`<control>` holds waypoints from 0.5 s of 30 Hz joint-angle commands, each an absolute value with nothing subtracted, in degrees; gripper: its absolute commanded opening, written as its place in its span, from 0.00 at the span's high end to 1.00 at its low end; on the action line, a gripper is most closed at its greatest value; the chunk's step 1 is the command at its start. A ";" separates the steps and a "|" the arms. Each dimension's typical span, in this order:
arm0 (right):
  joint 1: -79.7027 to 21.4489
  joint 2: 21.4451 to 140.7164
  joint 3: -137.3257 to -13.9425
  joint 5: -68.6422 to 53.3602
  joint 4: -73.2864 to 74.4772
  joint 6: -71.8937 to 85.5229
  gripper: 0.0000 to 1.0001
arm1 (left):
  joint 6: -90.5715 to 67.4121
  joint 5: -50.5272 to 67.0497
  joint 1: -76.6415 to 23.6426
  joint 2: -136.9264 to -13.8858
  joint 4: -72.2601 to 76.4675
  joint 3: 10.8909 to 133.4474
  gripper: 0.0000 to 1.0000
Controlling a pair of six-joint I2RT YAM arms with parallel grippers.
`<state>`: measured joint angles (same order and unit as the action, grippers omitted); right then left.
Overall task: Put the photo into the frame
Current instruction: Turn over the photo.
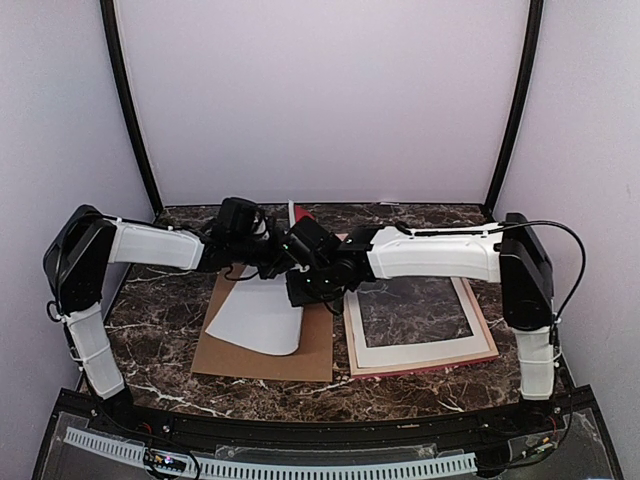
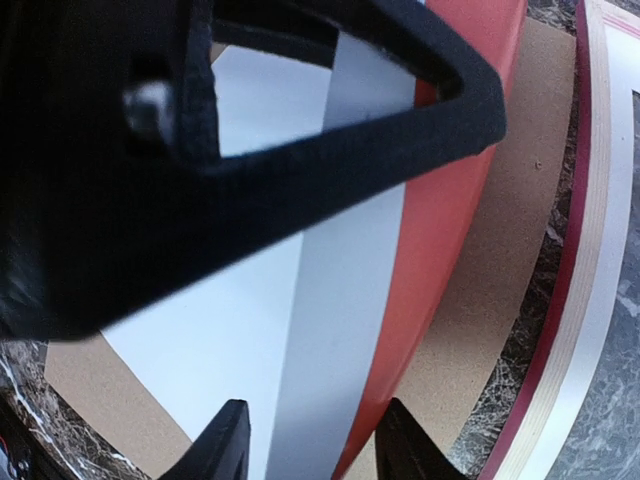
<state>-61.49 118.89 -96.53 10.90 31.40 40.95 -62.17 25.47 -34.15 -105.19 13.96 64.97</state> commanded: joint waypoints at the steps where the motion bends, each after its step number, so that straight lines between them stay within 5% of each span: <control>1: -62.30 120.79 -100.65 14.78 36.55 39.33 0.62 | -62.04 24.86 -35.23 -106.21 14.94 64.58 0.96; 10: -62.29 122.51 -101.95 15.52 38.65 38.17 0.81 | -61.88 24.89 -35.59 -107.00 14.94 65.10 0.91; 13: -62.18 121.95 -101.59 16.58 39.47 38.06 0.87 | -61.54 25.10 -35.57 -106.37 14.86 65.11 0.81; 15: -61.94 121.03 -100.63 17.10 39.62 38.06 1.00 | -61.13 25.41 -35.52 -105.74 14.80 65.29 0.71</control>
